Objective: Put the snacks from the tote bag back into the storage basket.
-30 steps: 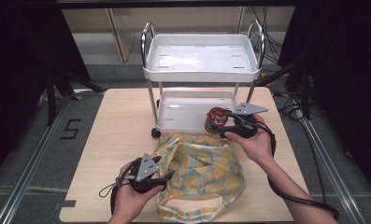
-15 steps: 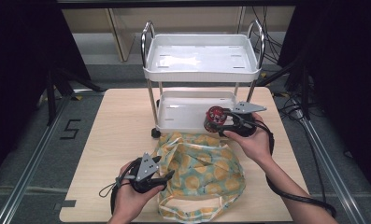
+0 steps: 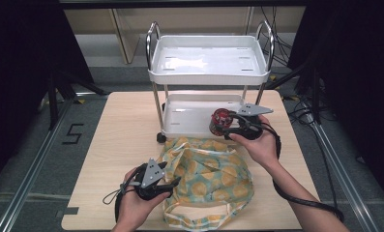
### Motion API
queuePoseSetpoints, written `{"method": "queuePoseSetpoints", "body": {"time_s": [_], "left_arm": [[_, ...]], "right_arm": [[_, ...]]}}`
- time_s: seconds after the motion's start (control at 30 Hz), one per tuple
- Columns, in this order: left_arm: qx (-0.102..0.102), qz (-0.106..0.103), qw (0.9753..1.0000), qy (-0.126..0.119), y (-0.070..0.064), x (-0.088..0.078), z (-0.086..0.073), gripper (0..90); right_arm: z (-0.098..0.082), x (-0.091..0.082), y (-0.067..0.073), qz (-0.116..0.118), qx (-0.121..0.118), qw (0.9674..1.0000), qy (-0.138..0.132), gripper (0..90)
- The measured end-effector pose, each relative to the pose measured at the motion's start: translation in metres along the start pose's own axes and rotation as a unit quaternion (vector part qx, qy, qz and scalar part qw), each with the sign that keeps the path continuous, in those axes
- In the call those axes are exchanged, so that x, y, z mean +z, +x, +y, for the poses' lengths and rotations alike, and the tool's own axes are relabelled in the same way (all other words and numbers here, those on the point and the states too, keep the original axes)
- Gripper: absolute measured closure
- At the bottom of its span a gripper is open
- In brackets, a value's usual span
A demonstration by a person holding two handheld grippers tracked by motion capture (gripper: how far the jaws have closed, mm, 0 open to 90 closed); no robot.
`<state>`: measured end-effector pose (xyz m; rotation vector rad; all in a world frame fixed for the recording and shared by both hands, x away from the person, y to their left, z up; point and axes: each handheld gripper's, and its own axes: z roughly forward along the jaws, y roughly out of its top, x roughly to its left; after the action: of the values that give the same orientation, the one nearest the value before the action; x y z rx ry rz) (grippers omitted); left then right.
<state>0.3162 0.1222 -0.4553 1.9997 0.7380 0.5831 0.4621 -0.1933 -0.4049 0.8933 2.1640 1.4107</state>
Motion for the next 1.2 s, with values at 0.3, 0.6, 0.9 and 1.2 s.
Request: {"method": "queuePoseSetpoints", "body": {"time_s": [0.3, 0.6, 0.9, 1.2], "left_arm": [[-0.004, -0.004, 1.0, -0.002, -0.001, 0.0, 0.0, 32.6], [0.011, -0.007, 0.9999, 0.0, -0.001, 0.002, 0.0, 32.6], [0.008, -0.003, 0.9999, -0.007, 0.001, 0.0, 0.001, 32.7], [0.011, -0.002, 0.9999, -0.005, 0.001, 0.0, 0.001, 32.7]], "right_arm": [[-0.001, 0.003, -0.002, -0.002, -0.004, 1.0, 0.003, 26.2], [-0.003, 0.009, -0.006, -0.009, 0.009, 0.9999, 0.012, 26.2], [-0.001, 0.015, -0.008, -0.014, -0.005, 0.9999, 0.003, 26.2], [-0.003, 0.017, -0.005, -0.012, 0.007, 0.9999, 0.01, 26.2]]}}
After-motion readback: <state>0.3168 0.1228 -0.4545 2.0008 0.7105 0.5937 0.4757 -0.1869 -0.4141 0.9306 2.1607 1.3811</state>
